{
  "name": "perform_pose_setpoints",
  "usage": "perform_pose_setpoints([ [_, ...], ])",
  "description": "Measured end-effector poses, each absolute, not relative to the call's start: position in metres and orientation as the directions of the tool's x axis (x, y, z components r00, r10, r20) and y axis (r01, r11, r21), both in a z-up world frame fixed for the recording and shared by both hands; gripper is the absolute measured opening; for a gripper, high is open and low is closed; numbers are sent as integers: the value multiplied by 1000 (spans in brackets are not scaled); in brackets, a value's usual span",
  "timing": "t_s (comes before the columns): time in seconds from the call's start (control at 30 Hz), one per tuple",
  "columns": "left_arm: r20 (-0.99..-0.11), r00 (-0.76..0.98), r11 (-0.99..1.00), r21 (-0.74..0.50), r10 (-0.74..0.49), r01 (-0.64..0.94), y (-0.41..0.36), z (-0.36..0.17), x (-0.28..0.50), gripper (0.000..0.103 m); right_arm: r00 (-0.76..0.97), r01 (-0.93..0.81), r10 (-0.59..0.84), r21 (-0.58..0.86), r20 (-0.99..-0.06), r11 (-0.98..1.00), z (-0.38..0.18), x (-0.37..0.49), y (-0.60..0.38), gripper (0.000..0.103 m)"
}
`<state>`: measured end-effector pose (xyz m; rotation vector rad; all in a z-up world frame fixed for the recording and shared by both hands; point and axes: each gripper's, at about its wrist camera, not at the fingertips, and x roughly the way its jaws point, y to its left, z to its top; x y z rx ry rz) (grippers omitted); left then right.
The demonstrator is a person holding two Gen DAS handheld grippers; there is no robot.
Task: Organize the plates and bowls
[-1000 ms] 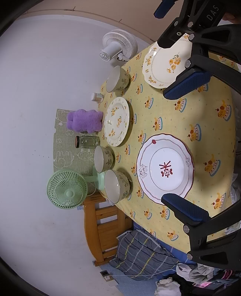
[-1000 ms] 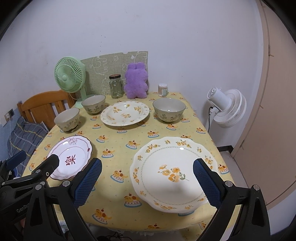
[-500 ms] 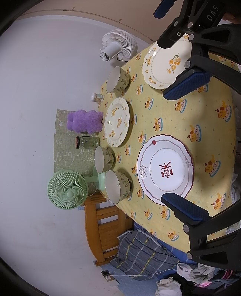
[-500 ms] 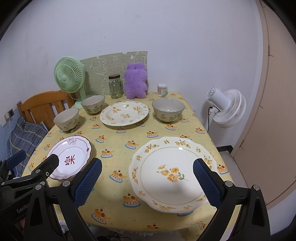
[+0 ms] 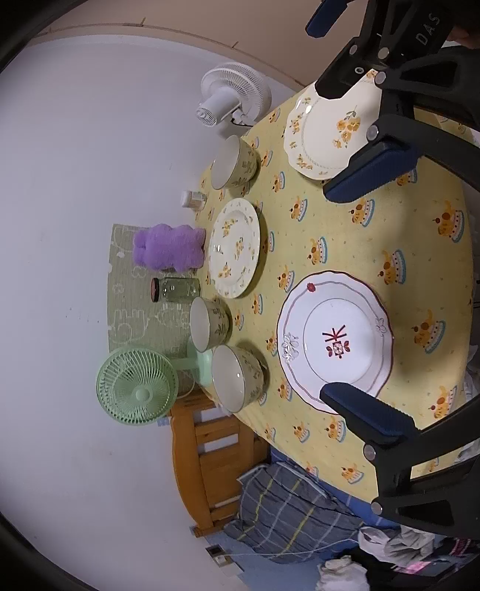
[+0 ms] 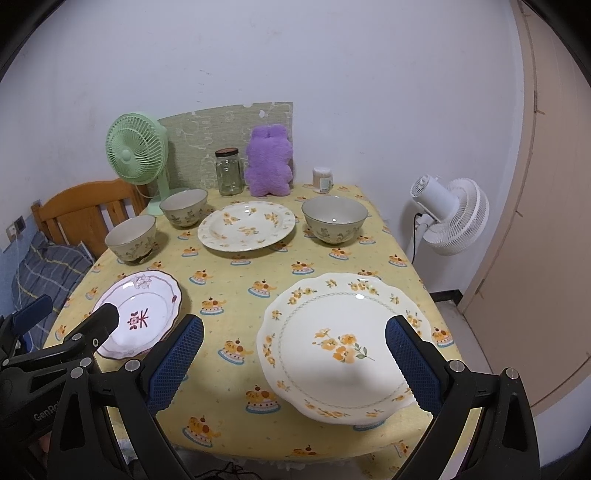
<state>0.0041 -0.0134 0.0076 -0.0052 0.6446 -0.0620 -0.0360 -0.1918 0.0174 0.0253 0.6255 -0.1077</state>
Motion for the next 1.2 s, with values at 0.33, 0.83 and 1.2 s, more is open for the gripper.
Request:
perform_pose_setpoints([
  [0.33, -621, 769, 987, -53, -152, 152, -14, 12, 28, 95, 761, 220, -191, -29, -620, 975, 20, -28, -187, 99],
  [0.83, -687, 702, 972, -29, -190, 234, -97, -15, 63, 89, 711, 312, -255, -31, -655, 950, 2, 2, -259, 99],
  [1.2, -783, 609, 984, -17, -125, 179, -162, -60, 91, 84, 616, 259, -182, -21, -767, 966, -48, 47, -331, 89],
])
